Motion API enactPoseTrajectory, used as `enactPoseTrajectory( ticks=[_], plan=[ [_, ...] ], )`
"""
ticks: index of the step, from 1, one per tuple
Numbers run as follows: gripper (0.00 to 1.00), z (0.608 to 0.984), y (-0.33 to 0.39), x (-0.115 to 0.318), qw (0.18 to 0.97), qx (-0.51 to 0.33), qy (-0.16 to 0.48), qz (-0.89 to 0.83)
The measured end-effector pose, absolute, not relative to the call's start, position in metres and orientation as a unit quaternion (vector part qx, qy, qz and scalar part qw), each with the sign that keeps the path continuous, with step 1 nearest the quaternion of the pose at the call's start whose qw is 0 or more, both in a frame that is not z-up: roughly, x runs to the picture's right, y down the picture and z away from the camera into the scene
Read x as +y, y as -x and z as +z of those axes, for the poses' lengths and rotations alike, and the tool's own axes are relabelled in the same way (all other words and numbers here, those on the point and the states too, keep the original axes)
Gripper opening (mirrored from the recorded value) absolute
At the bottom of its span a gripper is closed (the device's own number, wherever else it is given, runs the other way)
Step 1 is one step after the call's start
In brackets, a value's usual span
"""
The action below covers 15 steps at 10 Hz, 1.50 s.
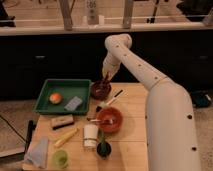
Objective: Place grapes in purple bowl
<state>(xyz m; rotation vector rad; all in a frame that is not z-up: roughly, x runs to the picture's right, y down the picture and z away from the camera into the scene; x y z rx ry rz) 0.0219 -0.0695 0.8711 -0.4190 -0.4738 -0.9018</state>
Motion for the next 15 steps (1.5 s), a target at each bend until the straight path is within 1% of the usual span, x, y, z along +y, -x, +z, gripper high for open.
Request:
enactPoseTrajectory(
  ticks=[3, 4, 5, 15],
  plan=[
    [0.72, 0.876, -0.015, -0.065, 0.841, -0.237, 0.206, -0.441],
    [0.79, 0.877, -0.013, -0.062, 0.838, -0.24, 0.208, -0.444],
    [0.8, 0.877, -0.012, -0.061, 0.835, -0.243, 0.209, -0.447],
    [0.8, 0.877, -0.01, -0.049, 0.828, -0.258, 0.217, -0.448]
  ],
)
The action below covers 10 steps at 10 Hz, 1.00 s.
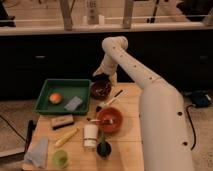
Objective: Place grapes in purple bowl
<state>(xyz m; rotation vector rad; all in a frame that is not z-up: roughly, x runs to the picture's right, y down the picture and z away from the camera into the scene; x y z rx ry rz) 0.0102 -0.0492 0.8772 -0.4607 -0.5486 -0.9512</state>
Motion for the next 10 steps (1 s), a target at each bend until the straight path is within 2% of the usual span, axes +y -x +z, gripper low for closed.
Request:
enactPoseTrajectory(
  ticks=[10],
  plan=[
    [0.8, 0.878, -0.0098, -0.0471, 0.823, -0.27, 0.222, -0.449]
  ],
)
